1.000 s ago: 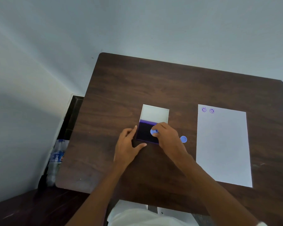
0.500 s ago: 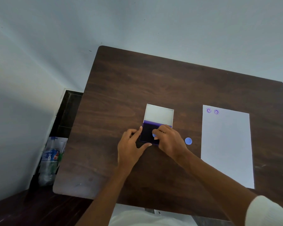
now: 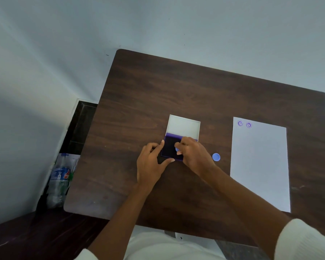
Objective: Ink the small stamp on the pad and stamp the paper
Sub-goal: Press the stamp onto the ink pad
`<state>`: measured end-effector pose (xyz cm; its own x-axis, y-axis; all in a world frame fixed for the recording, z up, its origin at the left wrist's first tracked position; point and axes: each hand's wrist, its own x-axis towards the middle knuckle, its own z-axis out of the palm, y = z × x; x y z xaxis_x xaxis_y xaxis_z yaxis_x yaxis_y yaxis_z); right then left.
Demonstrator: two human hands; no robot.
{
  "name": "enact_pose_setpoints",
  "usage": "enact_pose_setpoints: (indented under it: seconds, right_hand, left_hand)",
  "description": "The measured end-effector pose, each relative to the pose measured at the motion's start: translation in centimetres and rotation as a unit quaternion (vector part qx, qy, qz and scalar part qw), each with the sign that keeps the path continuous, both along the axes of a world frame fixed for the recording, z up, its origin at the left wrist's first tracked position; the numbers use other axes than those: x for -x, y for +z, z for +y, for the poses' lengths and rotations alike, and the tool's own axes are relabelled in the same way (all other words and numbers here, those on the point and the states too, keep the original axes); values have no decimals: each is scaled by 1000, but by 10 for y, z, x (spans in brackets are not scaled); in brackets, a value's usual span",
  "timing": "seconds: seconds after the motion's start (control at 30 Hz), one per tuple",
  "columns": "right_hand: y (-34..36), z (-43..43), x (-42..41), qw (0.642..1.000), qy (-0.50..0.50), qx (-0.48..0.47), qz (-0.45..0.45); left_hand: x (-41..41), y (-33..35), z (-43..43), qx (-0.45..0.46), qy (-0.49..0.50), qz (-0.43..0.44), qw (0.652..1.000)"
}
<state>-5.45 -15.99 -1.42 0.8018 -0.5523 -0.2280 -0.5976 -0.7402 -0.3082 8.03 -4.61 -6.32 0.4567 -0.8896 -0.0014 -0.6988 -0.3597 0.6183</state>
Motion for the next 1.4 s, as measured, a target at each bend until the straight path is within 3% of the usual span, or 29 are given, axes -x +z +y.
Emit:
enact_pose_setpoints:
  seconds: [0.37, 0.47, 0.77, 1.0, 1.2, 1.3, 1.4]
  right_hand:
    - [21, -22, 5, 964, 231, 104, 83]
    - [19, -22, 2, 958, 243, 122, 95]
    - [3, -9, 6, 989, 111, 99, 2]
    - [-8, 7, 3, 999, 7, 52, -6]
    - [-8, 5, 6, 999, -23, 22, -23]
    - [-4, 1, 5, 991, -118, -27, -54]
    - [10, 4, 13, 941, -285, -99, -155]
  left_hand:
    - [0, 2, 0, -22, 2, 9, 1000]
    - [1, 3, 0, -25, 6, 13, 1000]
    - [1, -1, 0, 12, 6, -8, 1000]
    - [1, -3, -1, 8, 12, -15, 1000]
    - [2, 2, -1, -13, 11, -6, 1000]
    - [3, 3, -1, -20, 13, -1, 1000]
    - [2, 3, 0, -23, 1, -8, 1000]
